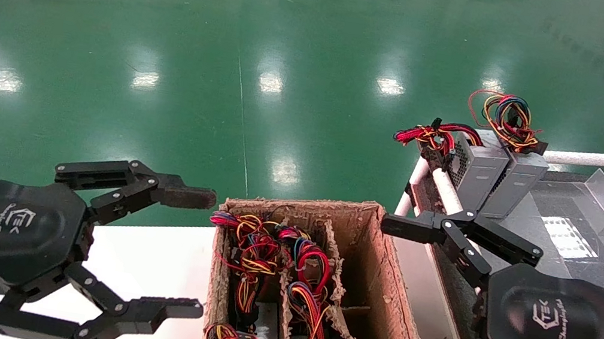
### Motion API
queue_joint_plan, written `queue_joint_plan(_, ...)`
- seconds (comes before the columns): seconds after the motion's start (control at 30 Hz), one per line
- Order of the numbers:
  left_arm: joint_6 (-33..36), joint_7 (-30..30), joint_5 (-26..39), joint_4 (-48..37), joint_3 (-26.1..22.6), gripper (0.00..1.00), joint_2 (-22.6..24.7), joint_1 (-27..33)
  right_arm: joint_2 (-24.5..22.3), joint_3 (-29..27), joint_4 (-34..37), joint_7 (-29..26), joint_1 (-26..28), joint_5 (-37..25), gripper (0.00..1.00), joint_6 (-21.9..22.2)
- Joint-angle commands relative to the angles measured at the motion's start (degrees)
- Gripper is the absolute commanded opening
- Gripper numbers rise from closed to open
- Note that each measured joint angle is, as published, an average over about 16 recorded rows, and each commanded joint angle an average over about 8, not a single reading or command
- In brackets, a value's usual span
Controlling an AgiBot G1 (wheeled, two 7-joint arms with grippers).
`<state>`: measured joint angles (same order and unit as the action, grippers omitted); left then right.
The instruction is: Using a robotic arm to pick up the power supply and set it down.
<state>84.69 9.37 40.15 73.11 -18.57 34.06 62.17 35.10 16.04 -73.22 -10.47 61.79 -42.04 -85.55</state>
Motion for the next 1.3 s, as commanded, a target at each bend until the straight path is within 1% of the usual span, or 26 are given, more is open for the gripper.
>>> queue_joint_plan(0.03, 0.0, 0.0, 0.0, 0.0, 0.0, 0.0, 0.0, 0.0, 0.0, 0.0, 0.0, 0.0, 0.0, 0.0, 1.0, 0.0)
queue_joint_plan(1.07, 0.0, 0.0, 0.0, 0.0, 0.0, 0.0, 0.0, 0.0, 0.0, 0.0, 0.0, 0.0, 0.0, 0.0, 1.0, 0.0)
queue_joint_plan(1.1, 0.0, 0.0, 0.0, 0.0, 0.0, 0.02, 0.0, 0.0, 0.0, 0.0, 0.0, 0.0, 0.0, 0.0, 1.0, 0.0)
queue_joint_plan(1.3, 0.0, 0.0, 0.0, 0.0, 0.0, 0.77, 0.0, 0.0, 0.0, 0.0, 0.0, 0.0, 0.0, 0.0, 1.0, 0.0)
